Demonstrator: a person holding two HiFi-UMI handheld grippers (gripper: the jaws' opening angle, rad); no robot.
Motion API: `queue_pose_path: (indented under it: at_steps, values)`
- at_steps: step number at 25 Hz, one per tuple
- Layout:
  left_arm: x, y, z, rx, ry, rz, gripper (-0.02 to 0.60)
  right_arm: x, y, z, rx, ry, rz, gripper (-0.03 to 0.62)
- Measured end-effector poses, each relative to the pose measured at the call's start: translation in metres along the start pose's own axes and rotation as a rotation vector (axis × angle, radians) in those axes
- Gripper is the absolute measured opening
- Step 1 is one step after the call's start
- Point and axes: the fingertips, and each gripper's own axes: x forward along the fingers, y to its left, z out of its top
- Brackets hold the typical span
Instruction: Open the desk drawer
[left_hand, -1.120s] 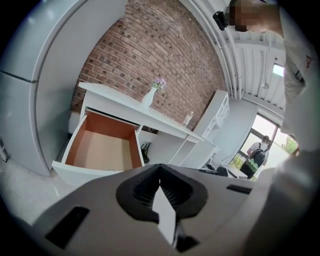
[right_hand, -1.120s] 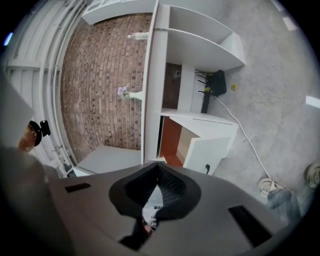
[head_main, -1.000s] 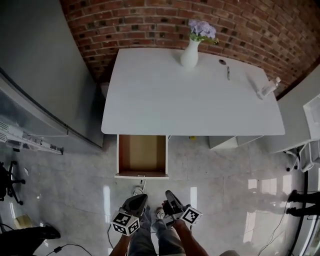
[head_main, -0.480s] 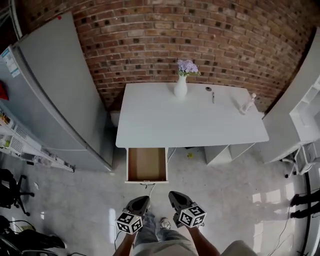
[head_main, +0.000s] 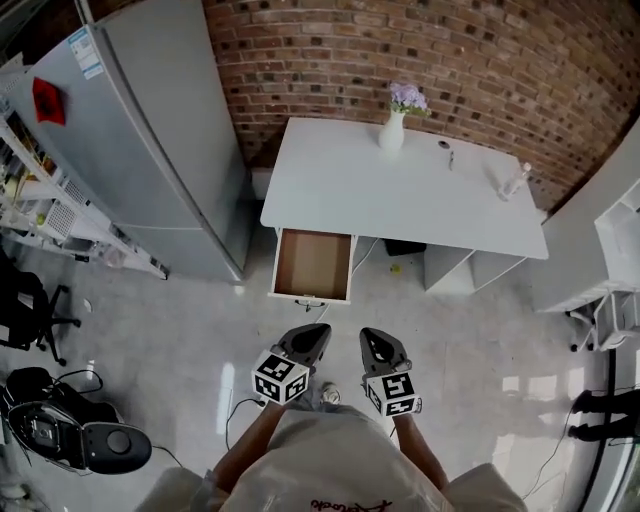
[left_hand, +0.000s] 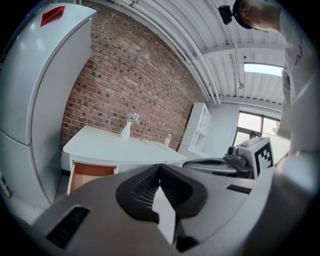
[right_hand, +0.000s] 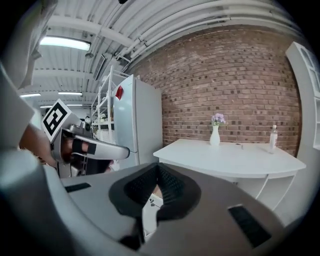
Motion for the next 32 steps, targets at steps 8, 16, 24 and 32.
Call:
queue_pose_path:
  at_steps: [8,16,24,32]
  values:
    - [-0.020,-0.001,-0.005,-0.002,-0.028,0.082,0.012,-0.025,0.007,-0.018,0.005,0.004,0.016,0.018]
    - [-0.048,-0.007,-0.013,-0.010,-0.018,0.172,0.012,-0.039,0.018,-0.026,0.026,0.020,0.073,0.018]
    - [-0.061,0.003,-0.016,-0.008,0.024,0.188,0.012,-0.042,0.038,-0.029,0.081,0.021,0.108,0.018]
    - [-0.072,0.001,-0.038,-0.041,0.057,0.167,0.012,-0.040,0.058,-0.040,0.084,0.071,0.126,0.018]
